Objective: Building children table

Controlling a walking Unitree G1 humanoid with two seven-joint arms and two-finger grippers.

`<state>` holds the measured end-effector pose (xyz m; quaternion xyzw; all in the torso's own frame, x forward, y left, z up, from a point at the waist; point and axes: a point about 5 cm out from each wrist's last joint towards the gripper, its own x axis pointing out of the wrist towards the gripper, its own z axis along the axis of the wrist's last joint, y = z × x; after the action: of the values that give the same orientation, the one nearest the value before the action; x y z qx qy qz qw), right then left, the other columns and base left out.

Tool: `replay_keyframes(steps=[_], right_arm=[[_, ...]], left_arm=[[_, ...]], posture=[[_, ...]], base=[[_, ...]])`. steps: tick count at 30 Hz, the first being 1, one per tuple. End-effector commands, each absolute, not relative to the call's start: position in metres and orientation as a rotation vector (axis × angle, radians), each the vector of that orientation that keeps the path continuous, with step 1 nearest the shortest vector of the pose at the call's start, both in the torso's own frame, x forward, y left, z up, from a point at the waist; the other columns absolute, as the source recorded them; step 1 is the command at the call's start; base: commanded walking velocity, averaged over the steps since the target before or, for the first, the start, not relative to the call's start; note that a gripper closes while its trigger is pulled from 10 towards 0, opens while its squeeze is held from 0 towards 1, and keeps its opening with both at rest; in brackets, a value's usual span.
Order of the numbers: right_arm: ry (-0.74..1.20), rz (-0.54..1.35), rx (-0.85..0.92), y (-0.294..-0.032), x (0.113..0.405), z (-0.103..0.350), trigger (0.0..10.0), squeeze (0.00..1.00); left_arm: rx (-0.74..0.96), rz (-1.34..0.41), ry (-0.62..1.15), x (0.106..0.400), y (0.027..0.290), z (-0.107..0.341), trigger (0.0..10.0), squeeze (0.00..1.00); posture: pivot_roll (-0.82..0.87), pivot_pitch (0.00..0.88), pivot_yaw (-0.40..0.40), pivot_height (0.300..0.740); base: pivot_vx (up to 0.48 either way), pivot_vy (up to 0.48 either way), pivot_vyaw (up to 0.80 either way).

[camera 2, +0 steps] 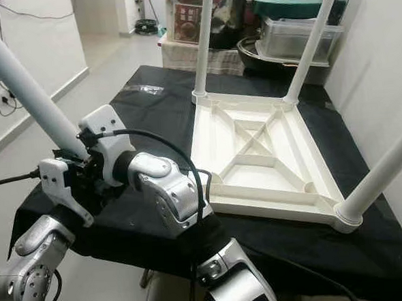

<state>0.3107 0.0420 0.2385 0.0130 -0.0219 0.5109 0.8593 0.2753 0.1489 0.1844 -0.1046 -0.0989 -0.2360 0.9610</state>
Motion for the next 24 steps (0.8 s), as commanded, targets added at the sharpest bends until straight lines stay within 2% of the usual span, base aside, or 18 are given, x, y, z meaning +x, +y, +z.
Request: replay_keyframes(steps=[1,2,12,18,19,20,21,22,23,24], right_arm=[[0.041,1.13,0.147,0.061,0.294,0.218,0.0,0.0],[0.053,1.112,0.157,0.059,0.297,0.217,0.0,0.0],[0.061,1.081,0.17,0.054,0.302,0.217,0.0,0.0],[0.064,1.076,0.177,0.052,0.304,0.217,0.0,0.0],[0.07,1.077,0.175,0.051,0.305,0.217,0.0,0.0],[0.07,1.077,0.175,0.051,0.305,0.217,0.0,0.0],[0.073,1.075,0.166,0.05,0.306,0.218,10.0,0.0],[0.066,1.062,0.172,0.048,0.308,0.22,10.0,0.46],[0.066,1.062,0.172,0.048,0.308,0.22,10.0,0.46],[0.062,1.062,0.175,0.047,0.309,0.221,10.0,1.0]], left_arm=[[-0.204,-0.514,-0.287,0.275,0.142,0.202,4.4,0.0],[-0.192,-0.515,-0.298,0.273,0.143,0.202,0.0,0.0],[-0.144,-0.505,-0.293,0.269,0.146,0.198,0.0,0.0],[-0.091,-0.435,-0.27,0.272,0.157,0.196,0.0,0.0],[-0.052,-0.414,-0.259,0.273,0.161,0.195,10.0,0.0],[-0.052,-0.414,-0.259,0.273,0.161,0.195,10.0,0.0],[-0.027,-0.406,-0.248,0.272,0.164,0.193,10.0,0.0],[-0.002,-0.404,-0.24,0.272,0.167,0.192,10.0,0.0],[-0.002,-0.404,-0.24,0.272,0.167,0.192,10.0,0.0],[0.022,-0.411,-0.234,0.27,0.168,0.191,10.0,0.0]], posture=[[0.07,0.0,-0.087,0.74],[0.08,0.0,-0.088,0.74],[0.08,0.0,-0.089,0.74],[0.08,0.0,-0.092,0.74],[0.09,0.0,-0.092,0.74],[0.09,0.0,-0.092,0.74],[0.09,0.0,-0.091,0.74],[0.09,0.0,-0.09,0.74],[0.09,0.0,-0.09,0.74],[0.09,0.0,-0.09,0.74]], base=[[0.0,0.0,0.0],[0.0,0.0,0.0],[0.0,0.0,0.0],[0.0,0.0,0.0],[0.0,0.0,0.0],[0.0,0.0,0.0],[0.0,0.0,0.0],[0.0,0.0,0.0],[0.0,0.0,0.0],[0.0,0.0,0.0]])
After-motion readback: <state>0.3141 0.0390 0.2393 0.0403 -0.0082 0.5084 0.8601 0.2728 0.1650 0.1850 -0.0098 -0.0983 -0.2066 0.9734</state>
